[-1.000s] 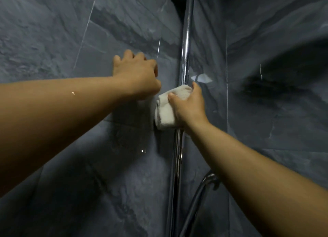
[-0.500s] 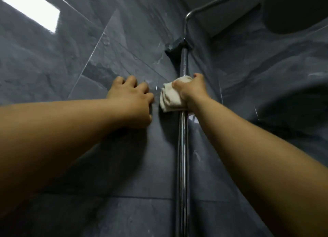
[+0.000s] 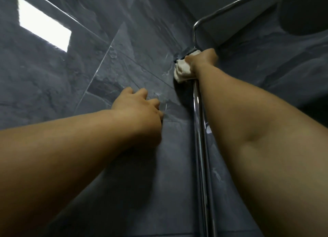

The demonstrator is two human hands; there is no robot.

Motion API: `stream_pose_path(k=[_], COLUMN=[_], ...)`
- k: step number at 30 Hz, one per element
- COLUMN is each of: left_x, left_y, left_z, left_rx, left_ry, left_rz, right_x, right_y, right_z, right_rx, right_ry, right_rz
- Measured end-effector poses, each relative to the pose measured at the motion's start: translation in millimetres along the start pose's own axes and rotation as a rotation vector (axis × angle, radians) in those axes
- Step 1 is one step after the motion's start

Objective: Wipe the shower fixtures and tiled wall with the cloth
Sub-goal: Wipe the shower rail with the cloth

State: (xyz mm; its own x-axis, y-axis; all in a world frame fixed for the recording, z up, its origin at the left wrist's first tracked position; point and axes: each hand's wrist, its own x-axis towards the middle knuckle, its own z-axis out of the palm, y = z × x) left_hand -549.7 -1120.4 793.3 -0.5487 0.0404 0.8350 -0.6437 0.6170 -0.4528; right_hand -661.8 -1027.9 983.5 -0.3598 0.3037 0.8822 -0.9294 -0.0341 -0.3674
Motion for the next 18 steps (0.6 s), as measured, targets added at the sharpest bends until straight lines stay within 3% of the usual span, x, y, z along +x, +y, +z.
stream_pose_path(k=[4, 12, 18], left_x=[-1.1, -13.3, -51.7], left_y=[3.8, 9.5, 56.5], left_z=[9.6, 15.4, 27.4], left_rx=[-0.006, -0.11, -0.29], left_ry=[0.074, 0.07, 0.151], left_rz=[0.032, -0.044, -0.112], right_x=[9.8, -36.1, -112.5], right_y=[-1.6, 11.1, 49.9], right_z=[3.2, -1.3, -32.4], right_rx=[-0.127, -0.788, -0.767], right_ry=[0.042, -0.09, -0.199], right_rz=[-0.056, -0.354, -0.307])
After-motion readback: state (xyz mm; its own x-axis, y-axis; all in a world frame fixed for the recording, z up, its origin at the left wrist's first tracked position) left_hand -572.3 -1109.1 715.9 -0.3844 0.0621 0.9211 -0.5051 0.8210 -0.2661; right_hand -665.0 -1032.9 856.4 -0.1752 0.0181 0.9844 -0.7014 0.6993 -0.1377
